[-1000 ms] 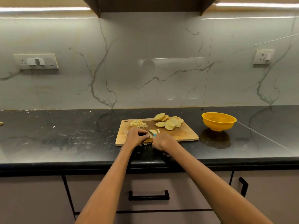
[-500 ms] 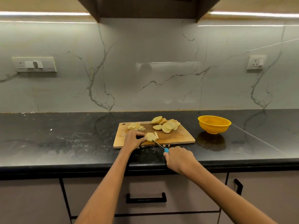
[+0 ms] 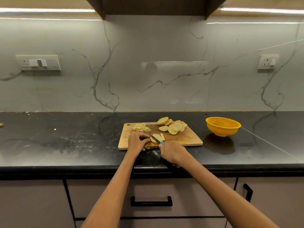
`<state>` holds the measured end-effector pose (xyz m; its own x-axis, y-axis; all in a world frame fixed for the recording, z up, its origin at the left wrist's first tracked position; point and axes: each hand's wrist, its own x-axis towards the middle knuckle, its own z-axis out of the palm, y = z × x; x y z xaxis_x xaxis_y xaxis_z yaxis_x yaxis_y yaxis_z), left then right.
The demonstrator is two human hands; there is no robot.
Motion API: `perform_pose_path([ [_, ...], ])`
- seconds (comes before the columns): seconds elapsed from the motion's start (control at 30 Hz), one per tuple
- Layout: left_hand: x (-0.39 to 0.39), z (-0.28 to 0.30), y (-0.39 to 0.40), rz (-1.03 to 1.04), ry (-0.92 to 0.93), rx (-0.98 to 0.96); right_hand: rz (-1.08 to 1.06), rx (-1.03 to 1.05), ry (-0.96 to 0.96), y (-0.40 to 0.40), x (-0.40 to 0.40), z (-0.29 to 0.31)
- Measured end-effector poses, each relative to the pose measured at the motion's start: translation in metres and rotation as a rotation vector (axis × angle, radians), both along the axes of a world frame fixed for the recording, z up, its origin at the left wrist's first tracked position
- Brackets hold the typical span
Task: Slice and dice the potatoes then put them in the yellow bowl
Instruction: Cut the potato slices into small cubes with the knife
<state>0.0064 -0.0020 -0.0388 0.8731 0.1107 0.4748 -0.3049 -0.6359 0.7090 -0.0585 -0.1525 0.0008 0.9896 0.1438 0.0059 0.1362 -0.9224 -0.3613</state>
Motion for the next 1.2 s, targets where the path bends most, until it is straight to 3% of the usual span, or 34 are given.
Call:
perform_pose_path([
  [0.57,0.002,0.0,0.0,0.003,0.013,0.042,-0.021,-0.023,0.212,0.008,0.007,0.013],
  [0.87,-0.003,0.003,-0.003,0.015,0.013,0.045,0.06,-0.282,-0.074,-0.012,-0.025,-0.005],
  [1.07,-0.001,0.004,-0.003,0.002,0.031,0.071,-0.034,-0.055,-0.207,-0.028,-0.024,-0.005],
  [1.2,0.005,0.009,-0.002,-0.021,0.049,0.163,-0.145,-0.064,-0.133,-0.038,-0.006,0.001],
])
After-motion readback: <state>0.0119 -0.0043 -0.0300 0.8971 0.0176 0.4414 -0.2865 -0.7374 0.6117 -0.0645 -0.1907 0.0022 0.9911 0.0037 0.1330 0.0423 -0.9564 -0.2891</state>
